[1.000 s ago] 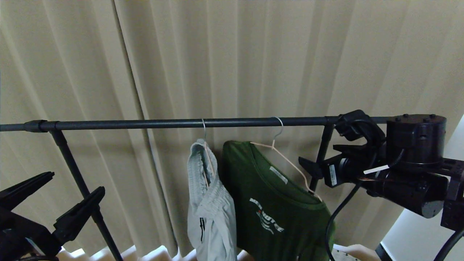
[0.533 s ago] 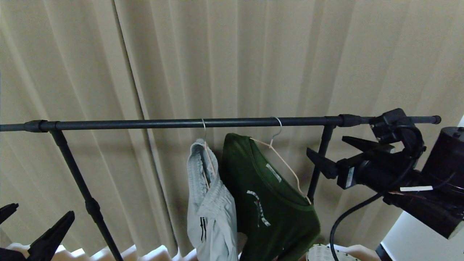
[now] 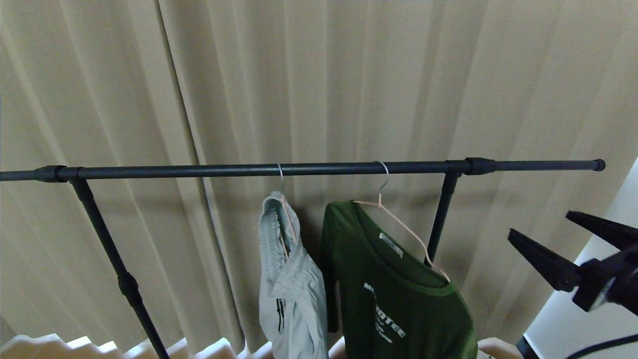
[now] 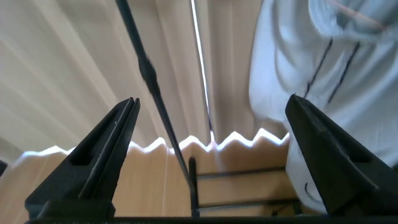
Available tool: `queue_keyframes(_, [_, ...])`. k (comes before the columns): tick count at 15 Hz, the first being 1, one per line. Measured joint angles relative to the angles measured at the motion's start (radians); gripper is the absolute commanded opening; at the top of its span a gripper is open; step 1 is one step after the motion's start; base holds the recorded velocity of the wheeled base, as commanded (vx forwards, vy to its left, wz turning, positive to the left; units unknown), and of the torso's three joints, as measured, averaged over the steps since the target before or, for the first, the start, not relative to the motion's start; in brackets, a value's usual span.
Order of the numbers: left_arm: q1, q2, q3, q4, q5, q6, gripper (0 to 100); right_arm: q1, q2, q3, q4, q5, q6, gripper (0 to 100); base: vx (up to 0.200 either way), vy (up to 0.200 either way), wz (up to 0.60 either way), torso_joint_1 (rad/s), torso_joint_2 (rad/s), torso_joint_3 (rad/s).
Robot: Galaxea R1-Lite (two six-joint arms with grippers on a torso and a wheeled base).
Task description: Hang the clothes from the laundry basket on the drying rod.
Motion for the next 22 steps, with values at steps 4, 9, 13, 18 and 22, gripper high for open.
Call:
queue_keyframes(4, [0.0,-0.163,0.007,0.047,0.001,-0.003,100,-0.153,-0.295,0.021,0.45,-0.002,0.013,100,0.0,0.0,0.0,0.0,0.0,0.0])
queue_keyframes(9, [0.029,-0.251,0.01,0.045,-0.041,-0.004,100,-0.303,-0.652,0.064,0.807,0.003,0.073,100,0.0,0.0,0.0,0.0,0.0,0.0])
queue_keyframes(13, [0.033,-0.273,0.009,0.046,-0.04,-0.091,100,-0.299,-0.861,0.111,0.864,0.004,0.081,100,0.0,0.0,0.0,0.0,0.0,0.0])
queue_keyframes(18, [0.034,-0.279,0.012,0.046,-0.037,-0.135,100,-0.274,-0.965,0.237,0.716,0.0,0.115,100,0.0,0.0,0.0,0.0,0.0,0.0])
queue_keyframes(22, [0.035,-0.281,0.035,0.033,-0.038,-0.19,100,-0.275,-0.977,0.295,0.614,0.004,0.109,100,0.0,0.0,0.0,0.0,0.0,0.0])
